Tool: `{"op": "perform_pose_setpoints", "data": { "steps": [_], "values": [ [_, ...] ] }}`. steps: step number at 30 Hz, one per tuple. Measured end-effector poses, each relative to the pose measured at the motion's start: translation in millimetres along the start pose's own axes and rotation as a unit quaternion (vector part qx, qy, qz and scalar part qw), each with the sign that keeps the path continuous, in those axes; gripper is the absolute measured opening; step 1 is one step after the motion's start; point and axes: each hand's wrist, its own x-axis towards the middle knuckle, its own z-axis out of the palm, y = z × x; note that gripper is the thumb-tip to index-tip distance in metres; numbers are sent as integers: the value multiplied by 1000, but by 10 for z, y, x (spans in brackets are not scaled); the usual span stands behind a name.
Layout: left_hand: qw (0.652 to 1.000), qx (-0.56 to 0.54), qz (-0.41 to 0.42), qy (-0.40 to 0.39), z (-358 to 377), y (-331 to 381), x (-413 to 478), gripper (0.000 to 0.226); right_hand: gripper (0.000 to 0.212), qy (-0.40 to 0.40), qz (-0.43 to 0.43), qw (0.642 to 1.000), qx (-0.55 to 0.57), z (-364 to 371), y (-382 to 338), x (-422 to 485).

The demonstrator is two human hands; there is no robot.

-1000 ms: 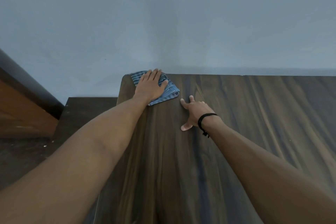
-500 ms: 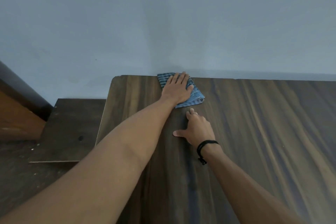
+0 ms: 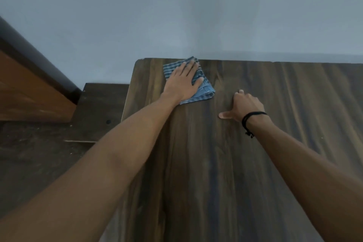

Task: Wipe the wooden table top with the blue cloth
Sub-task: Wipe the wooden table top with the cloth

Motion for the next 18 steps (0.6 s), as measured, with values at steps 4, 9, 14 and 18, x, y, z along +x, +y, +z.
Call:
{"op": "perform_pose_setpoints", "data": {
  "steps": [4,9,14,18],
  "values": [
    [1000,4,1,4,50,34,-641,70,75,-15,-8,1000,-14,-39,-33,-19],
    [1000,-9,20,-2,270,391,-1588,71,75,-32,-31,998,-52,-68,-40,-131],
    [998,-17,46,-25,473,773,-2724,69,80,-83,-56,989,-107,-57,-51,-487],
    [998,-12,49,-21,659,953,-3917,66,80,-77,-63,988,-118,107,-38,-761]
  ]
}}
